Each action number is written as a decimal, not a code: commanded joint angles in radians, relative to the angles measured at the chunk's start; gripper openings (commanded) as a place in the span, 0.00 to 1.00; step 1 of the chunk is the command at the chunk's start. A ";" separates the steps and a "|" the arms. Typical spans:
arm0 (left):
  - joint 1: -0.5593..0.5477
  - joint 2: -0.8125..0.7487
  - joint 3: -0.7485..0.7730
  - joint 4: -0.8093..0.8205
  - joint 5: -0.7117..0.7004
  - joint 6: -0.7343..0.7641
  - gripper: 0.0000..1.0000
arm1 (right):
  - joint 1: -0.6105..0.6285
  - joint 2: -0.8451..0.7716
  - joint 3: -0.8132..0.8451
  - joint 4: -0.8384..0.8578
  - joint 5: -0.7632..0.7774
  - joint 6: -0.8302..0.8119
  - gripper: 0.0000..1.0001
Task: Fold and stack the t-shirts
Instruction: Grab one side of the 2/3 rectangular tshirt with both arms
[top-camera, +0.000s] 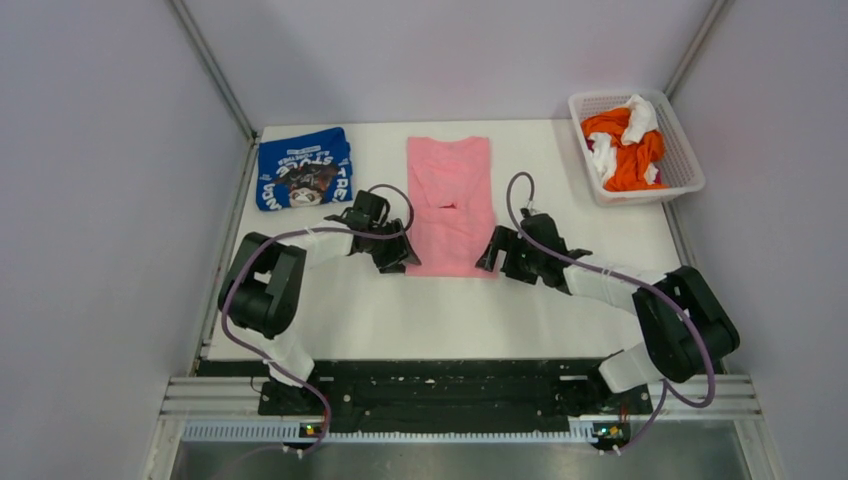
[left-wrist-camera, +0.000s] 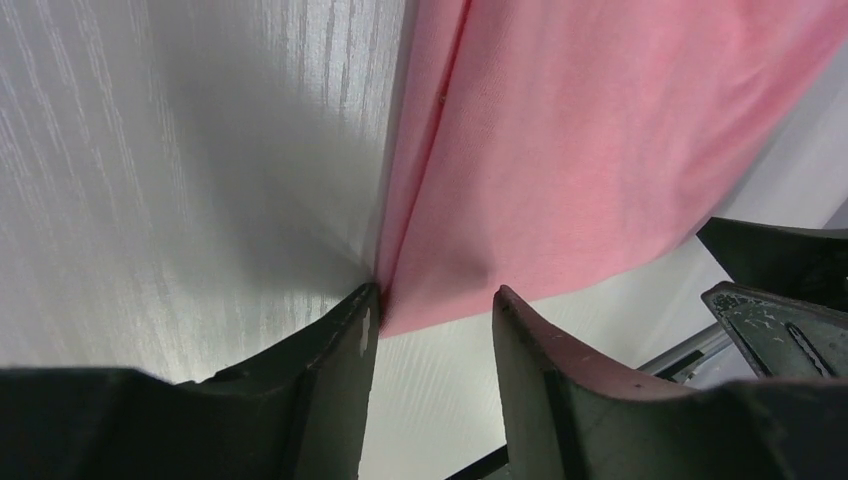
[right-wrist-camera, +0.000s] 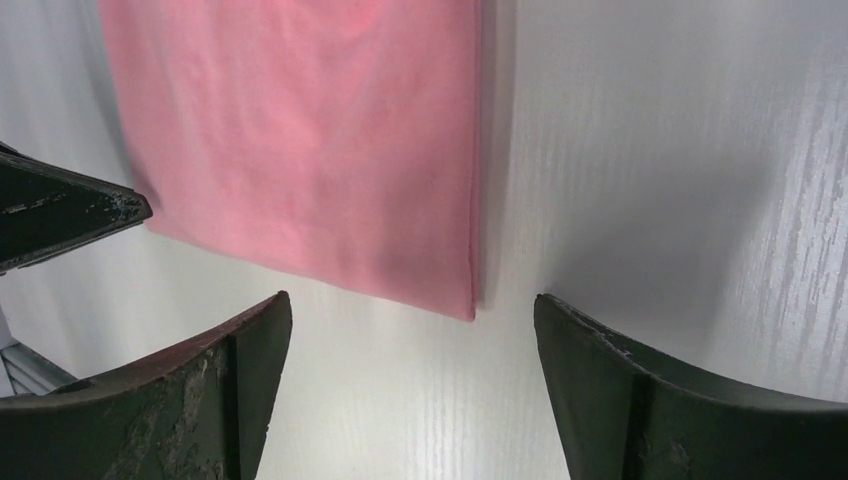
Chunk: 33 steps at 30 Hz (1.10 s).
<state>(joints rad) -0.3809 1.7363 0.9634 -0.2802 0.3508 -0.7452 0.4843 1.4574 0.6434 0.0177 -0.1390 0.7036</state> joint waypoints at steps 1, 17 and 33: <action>-0.005 0.040 -0.016 -0.015 -0.056 0.007 0.50 | 0.007 -0.035 -0.025 -0.017 0.068 0.022 0.88; -0.006 -0.029 -0.096 -0.097 -0.137 0.040 0.43 | 0.007 -0.025 -0.026 -0.011 0.046 0.010 0.83; -0.049 0.047 -0.082 -0.003 -0.107 0.011 0.00 | 0.013 0.034 -0.020 0.021 0.034 0.013 0.66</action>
<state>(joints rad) -0.4210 1.7248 0.9016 -0.2340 0.3355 -0.7609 0.4843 1.4528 0.6159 0.0395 -0.1150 0.7181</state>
